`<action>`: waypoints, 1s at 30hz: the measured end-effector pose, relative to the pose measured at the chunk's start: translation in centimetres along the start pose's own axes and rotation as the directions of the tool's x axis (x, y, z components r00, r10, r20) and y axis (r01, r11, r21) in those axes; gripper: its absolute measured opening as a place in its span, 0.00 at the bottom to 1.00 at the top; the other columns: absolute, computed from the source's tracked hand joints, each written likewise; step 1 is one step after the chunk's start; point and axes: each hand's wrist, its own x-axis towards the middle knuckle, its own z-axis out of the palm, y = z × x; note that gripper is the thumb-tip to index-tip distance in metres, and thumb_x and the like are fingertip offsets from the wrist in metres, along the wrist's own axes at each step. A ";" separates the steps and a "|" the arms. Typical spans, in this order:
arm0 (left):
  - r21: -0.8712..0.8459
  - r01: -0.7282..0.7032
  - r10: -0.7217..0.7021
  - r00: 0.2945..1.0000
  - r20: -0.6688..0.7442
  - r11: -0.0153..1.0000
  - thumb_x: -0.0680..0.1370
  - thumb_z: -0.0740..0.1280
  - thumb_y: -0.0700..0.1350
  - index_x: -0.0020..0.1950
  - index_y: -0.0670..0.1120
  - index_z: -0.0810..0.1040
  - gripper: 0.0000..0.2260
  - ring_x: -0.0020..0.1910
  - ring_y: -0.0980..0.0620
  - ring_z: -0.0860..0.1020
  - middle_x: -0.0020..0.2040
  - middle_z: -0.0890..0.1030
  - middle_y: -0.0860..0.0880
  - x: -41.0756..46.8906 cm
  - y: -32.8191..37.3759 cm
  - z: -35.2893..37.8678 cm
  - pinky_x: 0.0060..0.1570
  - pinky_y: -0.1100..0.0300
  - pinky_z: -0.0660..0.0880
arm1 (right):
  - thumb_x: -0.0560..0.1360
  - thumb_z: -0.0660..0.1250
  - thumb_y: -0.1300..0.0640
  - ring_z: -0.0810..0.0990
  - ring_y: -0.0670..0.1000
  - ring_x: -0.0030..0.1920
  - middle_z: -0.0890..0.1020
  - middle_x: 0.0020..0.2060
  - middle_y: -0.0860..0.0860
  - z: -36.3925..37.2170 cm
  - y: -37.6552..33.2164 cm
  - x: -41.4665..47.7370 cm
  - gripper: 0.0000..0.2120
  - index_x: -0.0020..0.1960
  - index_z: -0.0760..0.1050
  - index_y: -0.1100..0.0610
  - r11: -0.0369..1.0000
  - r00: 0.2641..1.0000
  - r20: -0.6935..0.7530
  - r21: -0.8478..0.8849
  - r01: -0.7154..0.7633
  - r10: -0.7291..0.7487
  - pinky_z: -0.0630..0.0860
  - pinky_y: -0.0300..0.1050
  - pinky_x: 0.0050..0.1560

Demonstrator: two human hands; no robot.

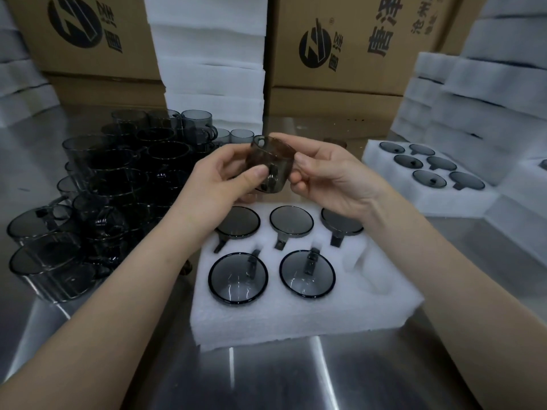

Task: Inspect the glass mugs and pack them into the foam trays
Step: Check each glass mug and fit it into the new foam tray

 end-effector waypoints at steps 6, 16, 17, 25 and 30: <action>0.034 -0.020 0.020 1.000 -0.005 0.999 0.76 0.69 0.38 0.59 0.48 0.76 0.12 0.46 0.55 0.82 0.47 0.85 0.54 0.0 -0.2 0.2 0.43 0.62 0.79 | 0.70 0.72 0.62 0.74 0.45 0.29 0.78 0.44 0.53 0.3 0.2 0.1 0.23 0.64 0.74 0.59 0.992 0.996 -0.077 -0.123 0.025 -0.034 0.71 0.36 0.29; 0.365 -0.149 0.167 0.986 -0.017 0.919 0.68 0.78 0.48 0.62 0.55 0.75 0.24 0.57 0.61 0.76 0.57 0.79 0.58 -0.7 0.0 0.7 0.55 0.65 0.72 | 0.73 0.68 0.45 0.73 0.44 0.28 0.79 0.36 0.42 1.7 0.7 0.2 0.09 0.49 0.77 0.49 0.825 0.935 -0.241 -0.558 0.086 -0.260 0.68 0.37 0.25; 0.354 -0.154 0.176 0.984 -0.031 0.922 0.69 0.78 0.47 0.64 0.55 0.74 0.26 0.57 0.60 0.76 0.59 0.78 0.57 -0.7 0.0 0.7 0.55 0.64 0.72 | 0.74 0.66 0.46 0.74 0.45 0.28 0.80 0.39 0.44 1.7 0.6 0.3 0.10 0.52 0.77 0.50 0.855 0.935 -0.240 -0.508 0.109 -0.262 0.70 0.38 0.26; 0.262 -0.108 0.182 0.944 -0.275 0.959 0.65 0.79 0.50 0.56 0.57 0.73 0.24 0.51 0.51 0.80 0.57 0.78 0.52 -0.6 -0.1 0.6 0.53 0.49 0.79 | 0.73 0.67 0.45 0.78 0.50 0.29 0.79 0.32 0.53 1.8 0.6 0.4 0.14 0.38 0.76 0.55 0.822 0.951 -0.215 -0.566 0.064 -0.222 0.79 0.45 0.33; 0.241 -0.159 0.216 0.948 -0.232 0.957 0.61 0.79 0.52 0.52 0.59 0.67 0.27 0.48 0.55 0.81 0.53 0.78 0.57 -0.6 0.0 0.7 0.51 0.52 0.80 | 0.74 0.70 0.51 0.77 0.46 0.28 0.78 0.28 0.48 1.9 0.8 0.2 0.11 0.34 0.79 0.51 0.763 0.966 -0.087 -0.632 0.134 -0.242 0.76 0.42 0.31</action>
